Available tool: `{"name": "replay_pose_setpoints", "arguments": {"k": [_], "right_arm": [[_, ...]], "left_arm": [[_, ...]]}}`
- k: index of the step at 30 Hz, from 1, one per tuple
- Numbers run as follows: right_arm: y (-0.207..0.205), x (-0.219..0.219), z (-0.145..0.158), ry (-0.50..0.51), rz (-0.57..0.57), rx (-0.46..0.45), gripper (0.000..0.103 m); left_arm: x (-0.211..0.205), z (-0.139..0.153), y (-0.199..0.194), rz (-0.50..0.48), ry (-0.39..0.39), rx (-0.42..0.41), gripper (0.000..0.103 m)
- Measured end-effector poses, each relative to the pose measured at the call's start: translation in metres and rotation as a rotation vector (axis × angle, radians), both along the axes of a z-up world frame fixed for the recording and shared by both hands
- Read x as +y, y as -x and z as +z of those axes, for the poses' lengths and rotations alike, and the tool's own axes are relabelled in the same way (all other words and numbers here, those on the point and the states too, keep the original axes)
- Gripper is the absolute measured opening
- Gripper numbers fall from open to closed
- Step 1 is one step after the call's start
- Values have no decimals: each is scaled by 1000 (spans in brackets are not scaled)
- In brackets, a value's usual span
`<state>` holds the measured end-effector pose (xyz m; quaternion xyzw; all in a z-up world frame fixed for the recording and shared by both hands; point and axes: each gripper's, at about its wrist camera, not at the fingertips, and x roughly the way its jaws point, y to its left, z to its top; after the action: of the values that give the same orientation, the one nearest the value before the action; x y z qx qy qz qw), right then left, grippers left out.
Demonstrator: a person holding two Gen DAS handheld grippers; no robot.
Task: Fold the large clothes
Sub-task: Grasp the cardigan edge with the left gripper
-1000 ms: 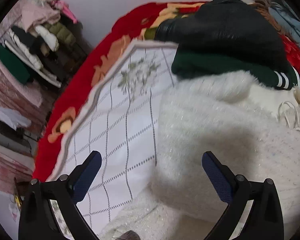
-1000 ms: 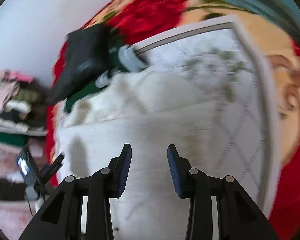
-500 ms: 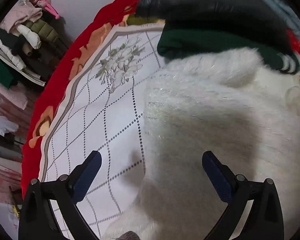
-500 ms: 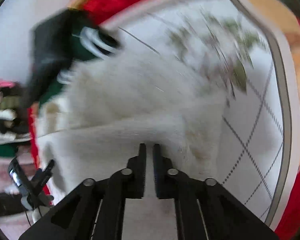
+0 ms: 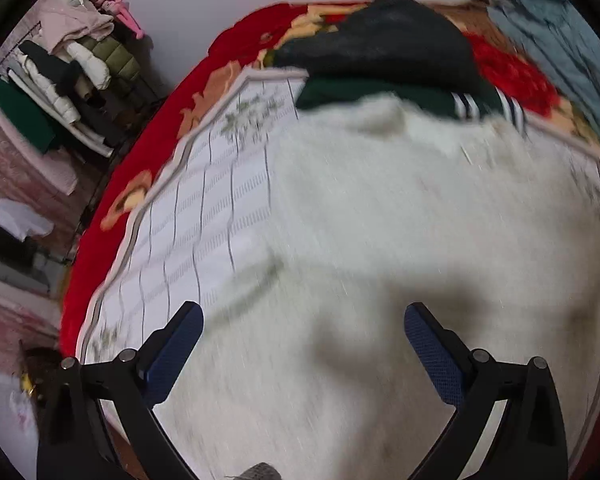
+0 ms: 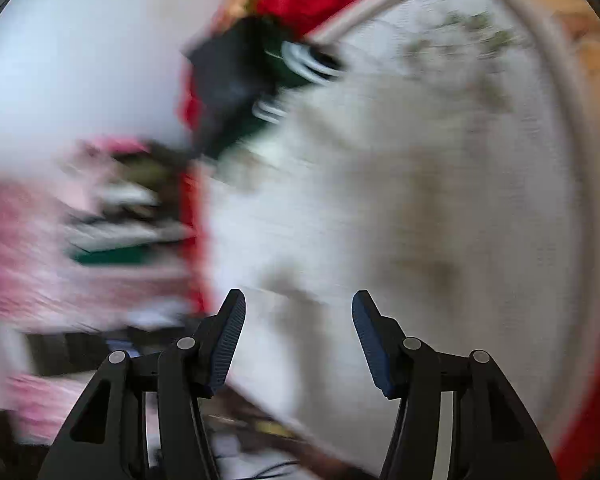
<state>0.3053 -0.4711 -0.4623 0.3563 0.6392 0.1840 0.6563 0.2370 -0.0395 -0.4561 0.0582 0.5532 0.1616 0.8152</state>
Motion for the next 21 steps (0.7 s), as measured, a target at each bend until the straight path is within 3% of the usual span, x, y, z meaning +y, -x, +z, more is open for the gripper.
{"name": "replay_pose_setpoints", "arguments": {"k": [2, 7, 8, 10, 12, 15, 17, 18, 19, 21], "right_arm": [[10, -8, -13, 124, 74, 44, 58], [7, -10, -74, 175, 148, 103, 56], [4, -6, -87, 225, 175, 103, 53], [6, -6, -114, 393, 224, 154, 33], [7, -16, -126, 342, 195, 182, 32], [6, -22, -114, 258, 239, 170, 37], [14, -33, -101, 189, 270, 173, 39], [19, -43, -92, 179, 288, 165, 45], [24, -50, -86, 186, 299, 161, 54], [35, -76, -73, 209, 307, 161, 58]], "left_arm": [[-25, -8, 22, 13, -24, 39, 103], [-78, -39, 65, 60, -126, 129, 103], [-85, -47, 69, 74, -137, 154, 103], [-95, -55, 76, 100, -150, 171, 103], [-104, -59, 82, 108, -163, 187, 103], [-124, -57, 93, 83, -153, 193, 103], [-151, -51, 101, 22, -163, 190, 103], [-164, -49, 104, -11, -172, 185, 103], [-185, -46, 110, -62, -183, 178, 103], [-222, -44, 119, -149, -191, 174, 103]]}}
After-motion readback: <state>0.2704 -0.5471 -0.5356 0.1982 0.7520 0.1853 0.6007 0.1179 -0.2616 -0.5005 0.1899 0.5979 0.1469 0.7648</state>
